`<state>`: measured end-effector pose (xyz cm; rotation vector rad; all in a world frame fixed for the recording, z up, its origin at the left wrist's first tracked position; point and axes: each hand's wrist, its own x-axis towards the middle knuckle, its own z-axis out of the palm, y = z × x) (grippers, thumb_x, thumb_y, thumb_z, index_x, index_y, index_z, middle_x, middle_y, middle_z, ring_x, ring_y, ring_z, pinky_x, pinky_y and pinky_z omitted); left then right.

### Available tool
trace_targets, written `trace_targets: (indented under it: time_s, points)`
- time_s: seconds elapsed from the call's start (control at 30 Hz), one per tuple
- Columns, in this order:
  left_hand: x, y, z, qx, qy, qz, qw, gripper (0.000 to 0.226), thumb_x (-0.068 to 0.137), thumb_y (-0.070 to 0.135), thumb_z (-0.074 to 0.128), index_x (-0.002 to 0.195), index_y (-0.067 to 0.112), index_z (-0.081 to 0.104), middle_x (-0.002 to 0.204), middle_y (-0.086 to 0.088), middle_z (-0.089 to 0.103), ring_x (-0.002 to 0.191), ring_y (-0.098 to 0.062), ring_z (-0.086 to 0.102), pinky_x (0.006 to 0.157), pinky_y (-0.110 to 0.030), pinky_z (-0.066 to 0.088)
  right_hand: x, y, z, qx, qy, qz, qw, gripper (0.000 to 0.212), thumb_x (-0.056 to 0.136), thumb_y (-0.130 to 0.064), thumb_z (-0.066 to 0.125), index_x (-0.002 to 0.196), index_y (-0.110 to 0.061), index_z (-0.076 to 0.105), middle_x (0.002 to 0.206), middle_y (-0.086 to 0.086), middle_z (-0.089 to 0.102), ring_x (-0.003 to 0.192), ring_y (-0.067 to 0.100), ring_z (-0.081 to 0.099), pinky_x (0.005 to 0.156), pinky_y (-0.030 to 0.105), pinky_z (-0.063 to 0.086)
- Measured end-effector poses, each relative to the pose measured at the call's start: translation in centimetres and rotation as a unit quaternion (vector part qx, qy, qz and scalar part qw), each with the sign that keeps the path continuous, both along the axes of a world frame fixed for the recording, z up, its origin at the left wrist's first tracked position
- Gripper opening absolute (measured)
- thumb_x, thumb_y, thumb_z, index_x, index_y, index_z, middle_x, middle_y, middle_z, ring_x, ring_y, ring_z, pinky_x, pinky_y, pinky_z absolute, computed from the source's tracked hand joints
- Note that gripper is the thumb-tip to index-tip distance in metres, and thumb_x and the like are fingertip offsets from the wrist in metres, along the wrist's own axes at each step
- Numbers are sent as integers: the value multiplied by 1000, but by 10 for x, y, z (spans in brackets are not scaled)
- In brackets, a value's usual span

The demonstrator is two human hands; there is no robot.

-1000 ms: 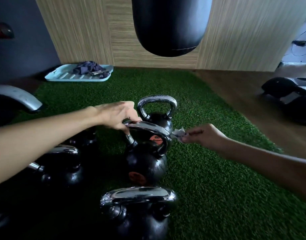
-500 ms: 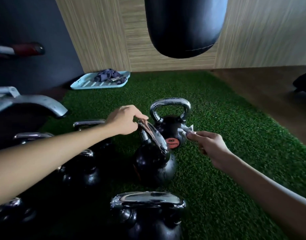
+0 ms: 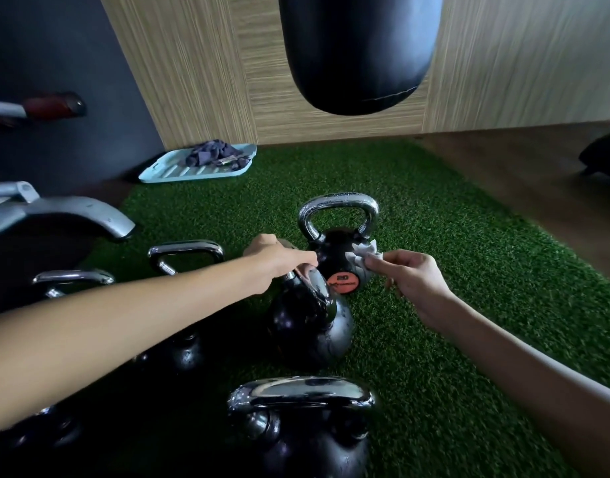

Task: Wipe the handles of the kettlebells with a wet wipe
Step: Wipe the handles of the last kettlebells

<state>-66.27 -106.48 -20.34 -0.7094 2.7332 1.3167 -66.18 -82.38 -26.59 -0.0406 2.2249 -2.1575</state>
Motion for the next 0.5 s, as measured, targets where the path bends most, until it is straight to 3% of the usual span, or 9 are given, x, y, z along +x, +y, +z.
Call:
trace_targets:
  time_s: [0.1, 0.17, 0.23, 0.3, 0.43, 0.5]
  points:
    - [5, -19, -5, 6, 3, -14, 1000, 49, 59, 38, 93, 97, 29, 63, 102, 11, 59, 87, -13, 57, 63, -26, 43, -1, -4, 0, -5, 12, -1, 1000, 28, 80, -29, 85, 88, -4, 75, 66, -7, 69, 50, -1, 54, 47, 11, 41]
    - [12, -36, -7, 10, -5, -26, 1000, 76, 59, 42, 94, 127, 34, 62, 119, 4, 62, 111, -20, 65, 89, -35, 54, -3, -9, -2, -5, 21, 5, 1000, 26, 80, -26, 84, 89, -3, 75, 64, -9, 69, 48, -5, 55, 46, 10, 41]
    - [17, -57, -10, 11, -11, -42, 999, 110, 46, 52, 94, 146, 37, 50, 127, 7, 62, 127, -22, 59, 106, -37, 46, -4, -18, -3, 16, 25, 9, 1000, 25, 79, -30, 85, 88, -8, 76, 67, -8, 72, 49, -5, 56, 45, 12, 39]
    - [23, -76, -11, 4, -14, -81, 997, 119, 37, 58, 91, 147, 42, 48, 130, 14, 61, 124, -11, 56, 103, -26, 41, -6, -29, -4, 27, 30, 16, 999, 25, 77, -32, 86, 89, -11, 78, 75, -4, 75, 53, -3, 59, 49, 15, 41]
    - [30, -108, -12, -13, -9, -142, 990, 108, 49, 57, 93, 146, 45, 47, 126, 16, 65, 123, -4, 54, 101, -21, 35, -12, -63, -4, 70, 42, 41, 996, 22, 78, -28, 87, 91, -13, 78, 80, -3, 78, 64, 4, 69, 51, 17, 50]
    - [35, -122, -15, 0, -10, -171, 985, 124, 33, 69, 91, 147, 49, 45, 127, 16, 67, 125, -2, 55, 110, -25, 36, -18, -82, -4, 136, 62, 45, 988, 19, 76, -33, 88, 84, -21, 77, 81, -5, 78, 75, 16, 75, 63, 33, 62]
